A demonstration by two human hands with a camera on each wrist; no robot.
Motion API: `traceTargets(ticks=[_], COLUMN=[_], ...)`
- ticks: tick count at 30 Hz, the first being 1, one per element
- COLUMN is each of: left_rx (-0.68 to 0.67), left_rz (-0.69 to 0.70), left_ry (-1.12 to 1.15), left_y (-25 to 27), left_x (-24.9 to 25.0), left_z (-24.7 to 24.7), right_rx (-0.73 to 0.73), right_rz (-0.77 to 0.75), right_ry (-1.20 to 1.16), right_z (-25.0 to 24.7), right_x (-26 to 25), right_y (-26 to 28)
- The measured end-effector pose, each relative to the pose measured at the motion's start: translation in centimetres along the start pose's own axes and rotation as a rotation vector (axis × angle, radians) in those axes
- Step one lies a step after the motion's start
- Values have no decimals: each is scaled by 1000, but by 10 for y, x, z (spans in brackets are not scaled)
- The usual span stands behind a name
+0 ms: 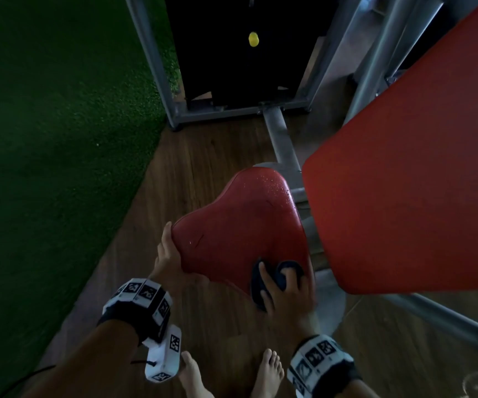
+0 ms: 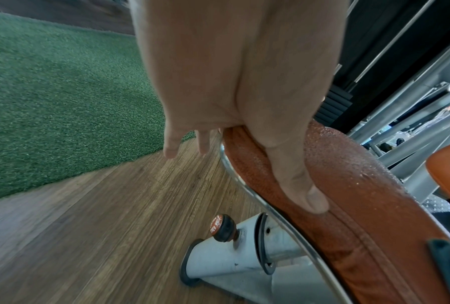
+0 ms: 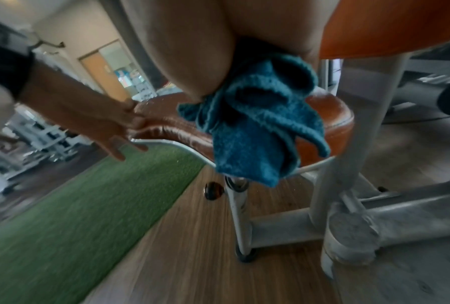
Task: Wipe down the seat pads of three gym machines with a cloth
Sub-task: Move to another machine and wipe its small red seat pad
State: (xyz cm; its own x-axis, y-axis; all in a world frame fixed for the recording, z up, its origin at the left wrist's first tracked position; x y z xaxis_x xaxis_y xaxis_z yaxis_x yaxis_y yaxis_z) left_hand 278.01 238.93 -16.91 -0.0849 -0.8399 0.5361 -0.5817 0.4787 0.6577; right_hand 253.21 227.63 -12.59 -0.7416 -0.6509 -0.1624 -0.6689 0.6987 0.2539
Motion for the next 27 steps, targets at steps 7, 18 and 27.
traceTargets(ticks=[7,18,27], left_rx=[28,-15,-10], left_rz=[-28,128,276], left_ry=[69,154,57], left_y=[-2,0,9], left_x=[0,0,-3], left_z=[0,6,-10], right_rx=[132,231,192], right_rz=[39,317,-59], right_ry=[-44,-91,-45], right_z=[-23,-16,-25], right_x=[33,7,-97], right_y=[-27,-39,-101])
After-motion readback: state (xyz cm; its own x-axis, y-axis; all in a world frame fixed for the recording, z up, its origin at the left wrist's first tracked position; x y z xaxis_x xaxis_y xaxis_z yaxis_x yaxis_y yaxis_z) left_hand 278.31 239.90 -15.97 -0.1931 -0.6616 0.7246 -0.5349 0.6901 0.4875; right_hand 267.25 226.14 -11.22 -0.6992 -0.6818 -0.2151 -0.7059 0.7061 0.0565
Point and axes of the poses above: each hand's wrist, its own y-axis away from the middle knuckle, its own z-axis out of the palm, x = y × z, the point moved 10 cm from there along -y, towards the middle knuckle, and after that the axes turned 3 degrees about -z, right-handed, at the moved point
